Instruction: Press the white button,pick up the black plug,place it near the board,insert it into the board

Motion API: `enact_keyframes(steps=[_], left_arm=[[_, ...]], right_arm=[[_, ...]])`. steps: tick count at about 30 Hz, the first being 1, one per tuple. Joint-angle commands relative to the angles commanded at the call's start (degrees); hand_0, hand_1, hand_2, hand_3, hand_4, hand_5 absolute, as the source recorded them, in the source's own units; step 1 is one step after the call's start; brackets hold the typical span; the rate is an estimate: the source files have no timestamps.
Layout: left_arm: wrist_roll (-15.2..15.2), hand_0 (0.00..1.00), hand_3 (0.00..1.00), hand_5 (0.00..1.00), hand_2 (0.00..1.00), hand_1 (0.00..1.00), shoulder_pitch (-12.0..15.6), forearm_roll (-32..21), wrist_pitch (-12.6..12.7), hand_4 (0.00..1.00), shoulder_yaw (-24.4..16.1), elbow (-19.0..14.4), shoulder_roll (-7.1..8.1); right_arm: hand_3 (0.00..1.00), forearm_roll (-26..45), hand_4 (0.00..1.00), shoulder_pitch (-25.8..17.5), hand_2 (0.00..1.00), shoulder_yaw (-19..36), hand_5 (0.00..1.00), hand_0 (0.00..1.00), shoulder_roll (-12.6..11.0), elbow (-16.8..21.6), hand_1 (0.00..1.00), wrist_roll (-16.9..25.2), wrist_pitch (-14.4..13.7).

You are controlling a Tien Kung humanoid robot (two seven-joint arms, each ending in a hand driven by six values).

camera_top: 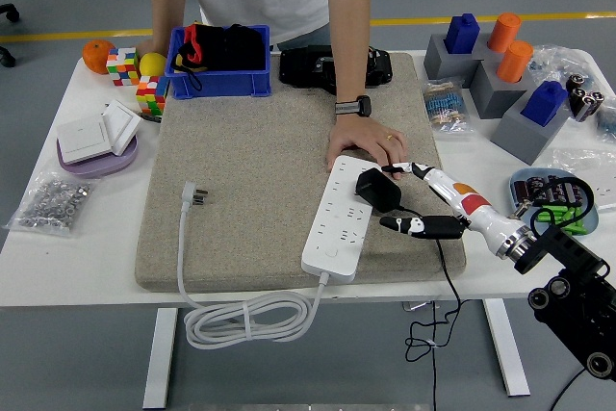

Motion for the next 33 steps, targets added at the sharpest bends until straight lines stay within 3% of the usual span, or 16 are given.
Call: enact_keyframes(steps=[11,33], left_arm=[[-0.02,0.743,0.763,0.288,0.694,0.720,0.08,-0.17,0.00,0.682,0.27,0.00,-0.05],[0.16,0.742,0.763,0.288,0.695,0.719,0.03,-0.31,0.03,0.682,0.79,0.00,0.21]], right_arm=[[0.859,-0.95,0.998,0.46,0.892,-1.15,0.735,0.980,0.39,-2.83,0.932,-0.30,-0.36],[0.858,-0.84,0.998,3.50,0.892,-5.45,0.731,0.978,1.50,-2.59,0.931,-0.51,-0.33]])
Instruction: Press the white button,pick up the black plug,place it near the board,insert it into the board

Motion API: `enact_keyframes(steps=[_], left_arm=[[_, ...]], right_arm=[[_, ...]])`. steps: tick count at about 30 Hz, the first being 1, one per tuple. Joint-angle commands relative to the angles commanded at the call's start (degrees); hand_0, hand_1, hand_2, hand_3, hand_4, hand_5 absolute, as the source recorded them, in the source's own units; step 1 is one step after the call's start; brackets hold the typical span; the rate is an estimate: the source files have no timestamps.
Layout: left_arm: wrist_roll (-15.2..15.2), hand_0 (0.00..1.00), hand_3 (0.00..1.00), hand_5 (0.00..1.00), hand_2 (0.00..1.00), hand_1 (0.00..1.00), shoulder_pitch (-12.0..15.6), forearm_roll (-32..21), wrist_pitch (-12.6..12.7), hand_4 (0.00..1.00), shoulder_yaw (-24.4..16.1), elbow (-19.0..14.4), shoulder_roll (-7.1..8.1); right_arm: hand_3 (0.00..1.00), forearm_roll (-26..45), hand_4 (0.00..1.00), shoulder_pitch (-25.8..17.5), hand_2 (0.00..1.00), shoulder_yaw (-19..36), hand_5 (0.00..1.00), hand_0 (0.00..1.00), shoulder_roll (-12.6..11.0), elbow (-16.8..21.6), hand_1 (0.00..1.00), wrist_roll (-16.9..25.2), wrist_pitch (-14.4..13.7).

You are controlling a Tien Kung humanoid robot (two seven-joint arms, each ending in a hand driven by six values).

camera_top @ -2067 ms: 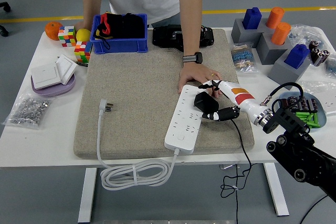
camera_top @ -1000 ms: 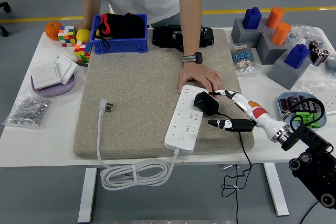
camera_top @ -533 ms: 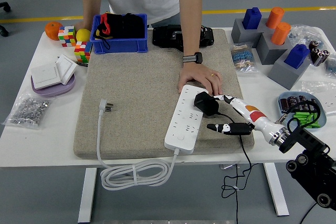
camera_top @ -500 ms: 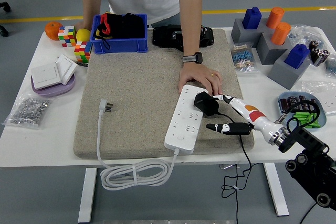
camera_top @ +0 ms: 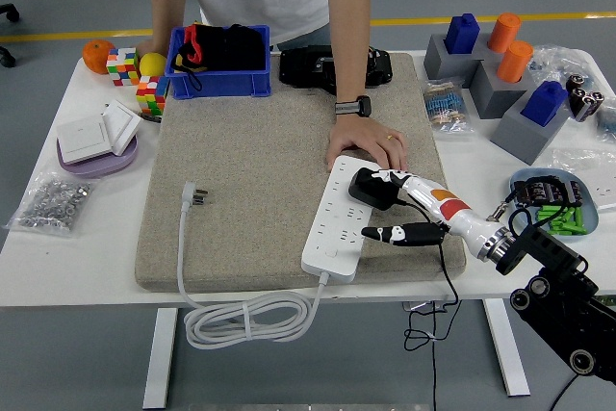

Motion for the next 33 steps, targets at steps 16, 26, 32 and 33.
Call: enact_keyframes(steps=[16,26,32,33], left_arm=[[-0.03,0.741,0.764,0.288,0.695,0.719,-0.10,0.14,0.01,0.683,-0.21,0.00,-0.03],[-0.04,0.742,0.763,0.290,0.695,0.719,0.04,0.16,-0.02,0.683,-0.40,0.00,-0.17],[-0.13,0.742,0.763,0.289,0.695,0.719,-0.03,0.10,0.00,0.683,-0.34,0.00,-0.20],[-0.12,0.742,0.763,0.289,0.695,0.719,-0.02,0.14,0.01,0.683,-0.38,0.00,-0.21]], right_arm=[[0.856,-0.30,0.998,4.01,0.892,-2.67,0.727,0.978,0.57,-4.21,0.931,-0.03,-0.29],[0.850,-0.13,0.998,4.01,0.891,-3.73,0.721,0.978,0.44,-3.58,0.929,0.12,-0.42],[0.849,0.02,0.998,4.17,0.890,-3.35,0.719,0.978,0.40,-3.83,0.929,0.13,-0.47],[0.849,0.06,0.998,4.24,0.890,-3.44,0.719,0.978,0.38,-4.04,0.929,0.11,-0.50]])
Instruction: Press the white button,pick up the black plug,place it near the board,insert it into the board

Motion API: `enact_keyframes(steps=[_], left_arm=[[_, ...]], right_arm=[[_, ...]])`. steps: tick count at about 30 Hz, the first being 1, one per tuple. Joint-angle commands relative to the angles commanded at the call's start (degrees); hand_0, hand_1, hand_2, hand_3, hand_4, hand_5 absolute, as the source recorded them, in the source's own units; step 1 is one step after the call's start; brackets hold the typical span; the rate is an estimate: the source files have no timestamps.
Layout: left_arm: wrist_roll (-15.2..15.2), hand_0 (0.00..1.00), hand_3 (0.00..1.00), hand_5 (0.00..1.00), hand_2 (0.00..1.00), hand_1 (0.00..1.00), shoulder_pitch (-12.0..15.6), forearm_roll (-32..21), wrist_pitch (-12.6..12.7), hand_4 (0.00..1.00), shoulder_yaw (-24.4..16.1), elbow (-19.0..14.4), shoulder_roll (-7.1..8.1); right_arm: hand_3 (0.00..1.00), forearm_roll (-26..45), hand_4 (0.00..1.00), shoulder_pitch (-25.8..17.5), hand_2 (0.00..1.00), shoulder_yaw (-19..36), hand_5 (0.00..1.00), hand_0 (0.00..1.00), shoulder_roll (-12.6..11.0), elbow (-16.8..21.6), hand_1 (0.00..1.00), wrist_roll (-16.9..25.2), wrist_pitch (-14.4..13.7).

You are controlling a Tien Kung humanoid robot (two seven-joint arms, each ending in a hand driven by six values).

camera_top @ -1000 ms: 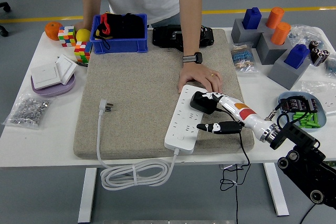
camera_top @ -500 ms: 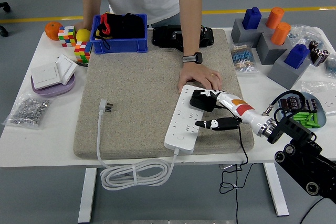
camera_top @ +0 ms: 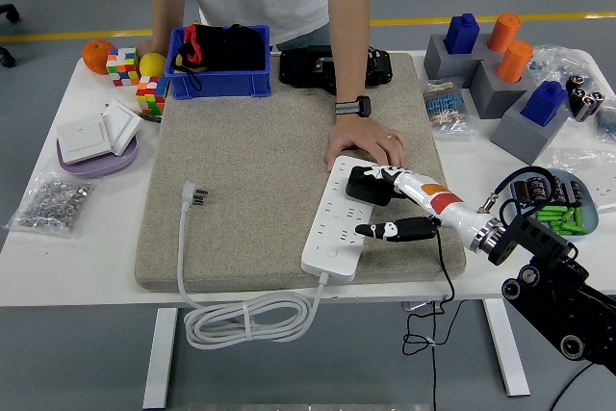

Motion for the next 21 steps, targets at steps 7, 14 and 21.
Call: enact_keyframes(steps=[7,14,21], left_arm=[[0.01,0.742,0.764,0.290,0.696,0.719,0.00,-0.11,-0.01,0.683,0.09,0.00,-0.01],[0.12,0.742,0.763,0.290,0.697,0.719,-0.02,0.22,0.02,0.683,-0.22,0.00,0.01],[0.05,0.742,0.763,0.289,0.696,0.719,-0.05,0.02,-0.01,0.683,0.00,0.00,-0.08]], right_arm=[[0.850,-0.27,0.998,0.21,0.887,-0.82,0.716,0.978,-0.29,-0.75,0.929,-0.09,0.03],[0.847,-0.28,0.998,0.25,0.883,-0.93,0.713,0.978,-0.11,-0.15,0.928,-0.05,0.15],[0.847,-0.39,0.998,0.38,0.882,-1.57,0.712,0.978,-0.16,-0.43,0.927,-0.04,0.00]])
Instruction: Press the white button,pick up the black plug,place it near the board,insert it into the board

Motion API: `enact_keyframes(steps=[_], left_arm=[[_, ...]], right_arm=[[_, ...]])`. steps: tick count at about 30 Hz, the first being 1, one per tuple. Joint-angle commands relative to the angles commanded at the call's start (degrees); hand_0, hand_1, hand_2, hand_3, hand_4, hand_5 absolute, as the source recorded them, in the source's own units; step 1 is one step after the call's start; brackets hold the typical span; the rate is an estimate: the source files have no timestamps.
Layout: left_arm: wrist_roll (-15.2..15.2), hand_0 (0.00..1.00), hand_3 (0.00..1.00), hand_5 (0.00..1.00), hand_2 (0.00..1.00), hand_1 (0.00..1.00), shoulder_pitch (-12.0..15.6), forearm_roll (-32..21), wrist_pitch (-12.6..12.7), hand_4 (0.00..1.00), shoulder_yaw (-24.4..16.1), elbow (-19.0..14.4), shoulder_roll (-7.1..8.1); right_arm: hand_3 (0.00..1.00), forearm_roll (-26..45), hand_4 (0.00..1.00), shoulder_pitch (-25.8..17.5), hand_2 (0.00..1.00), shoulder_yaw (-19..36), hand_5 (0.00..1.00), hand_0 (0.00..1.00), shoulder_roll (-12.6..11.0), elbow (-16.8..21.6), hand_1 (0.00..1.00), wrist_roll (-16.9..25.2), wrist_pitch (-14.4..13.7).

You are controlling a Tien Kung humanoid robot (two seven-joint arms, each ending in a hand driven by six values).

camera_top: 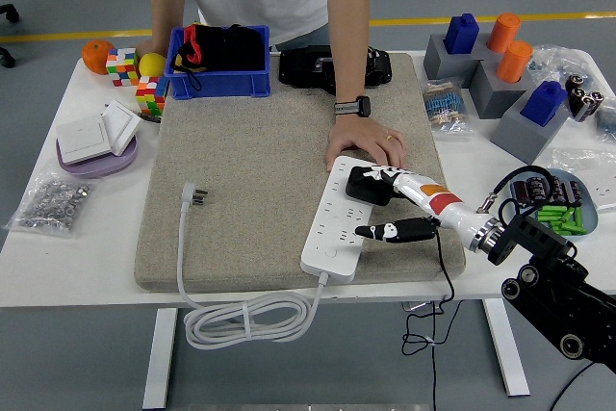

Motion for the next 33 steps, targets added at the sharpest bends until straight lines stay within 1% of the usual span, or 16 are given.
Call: enact_keyframes(steps=[8,20,28,29,33], left_arm=[[-0.03,0.742,0.763,0.289,0.695,0.719,0.07,-0.06,0.02,0.682,-0.01,0.00,0.00],[-0.02,0.743,0.763,0.288,0.696,0.718,-0.08,-0.01,0.04,0.682,-0.11,0.00,-0.01],[0.06,0.743,0.763,0.289,0.696,0.720,-0.06,-0.16,0.04,0.682,0.01,0.00,-0.01],[0.07,0.742,0.763,0.289,0.695,0.718,-0.08,-0.14,0.05,0.682,-0.02,0.00,0.01],[0.13,0.742,0.763,0.289,0.695,0.718,-0.18,-0.04,0.07,0.682,-0.18,0.00,0.18]], right_arm=[[0.846,-0.17,0.998,0.05,0.882,0.03,0.711,0.978,0.12,-0.36,0.927,-0.05,-0.07],[0.846,1.71,0.998,0.49,0.881,3.50,0.710,0.979,-0.76,4.78,0.927,0.05,0.44],[0.845,2.06,0.998,-0.70,0.877,7.06,0.709,0.977,-1.50,6.59,0.924,-0.36,0.55],[0.840,2.21,0.998,-0.96,0.862,7.57,0.580,0.952,-1.65,6.70,0.898,-0.51,0.61],[0.840,2.47,0.998,-2.81,0.862,10.98,0.580,0.952,-2.50,7.36,0.898,-1.55,1.09]])
